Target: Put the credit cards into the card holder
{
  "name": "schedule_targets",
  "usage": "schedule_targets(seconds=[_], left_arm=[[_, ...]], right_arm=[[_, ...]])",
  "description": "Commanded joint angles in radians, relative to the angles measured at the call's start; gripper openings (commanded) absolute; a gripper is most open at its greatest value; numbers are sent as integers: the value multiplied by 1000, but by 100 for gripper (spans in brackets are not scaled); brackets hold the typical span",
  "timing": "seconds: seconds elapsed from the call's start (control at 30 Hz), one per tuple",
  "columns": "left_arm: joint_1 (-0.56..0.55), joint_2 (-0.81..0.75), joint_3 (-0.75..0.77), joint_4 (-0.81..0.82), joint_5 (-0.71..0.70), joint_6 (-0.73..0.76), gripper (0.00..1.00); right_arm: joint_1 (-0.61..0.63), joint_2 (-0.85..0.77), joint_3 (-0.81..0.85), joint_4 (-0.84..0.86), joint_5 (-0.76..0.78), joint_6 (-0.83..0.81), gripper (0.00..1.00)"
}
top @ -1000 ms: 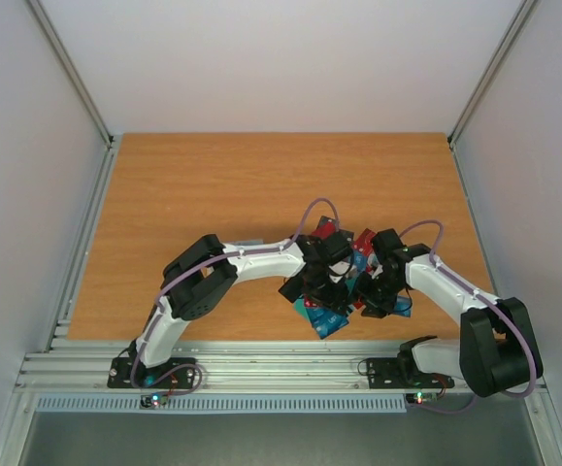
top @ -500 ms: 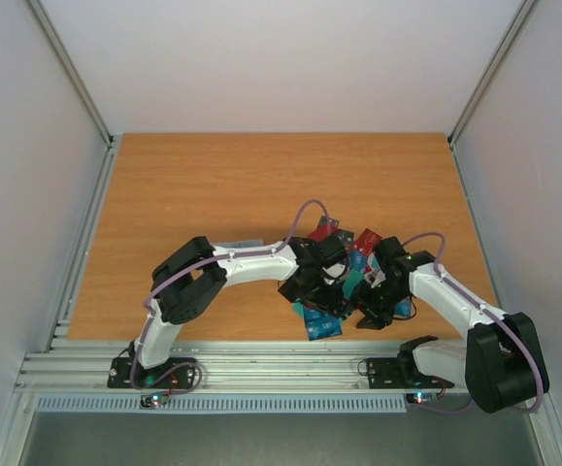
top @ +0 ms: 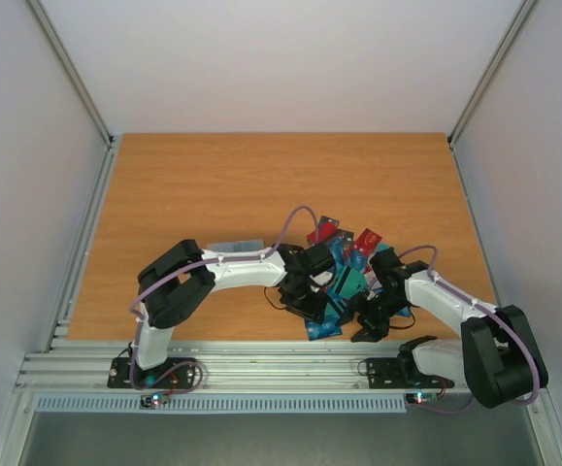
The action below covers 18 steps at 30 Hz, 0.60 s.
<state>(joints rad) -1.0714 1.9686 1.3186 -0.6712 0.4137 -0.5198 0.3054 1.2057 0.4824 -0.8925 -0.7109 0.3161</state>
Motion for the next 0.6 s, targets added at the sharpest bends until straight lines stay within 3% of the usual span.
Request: schedule_targets(seconds=[0.0,0.57], left_arm=[[-4,13,-31,52,8,-5,43],[-37,15,-50,110,119,-38,43]], right_arm=[[9,8,-28,66,-53,22,56],[10,66,-83,193,-76,33,57]])
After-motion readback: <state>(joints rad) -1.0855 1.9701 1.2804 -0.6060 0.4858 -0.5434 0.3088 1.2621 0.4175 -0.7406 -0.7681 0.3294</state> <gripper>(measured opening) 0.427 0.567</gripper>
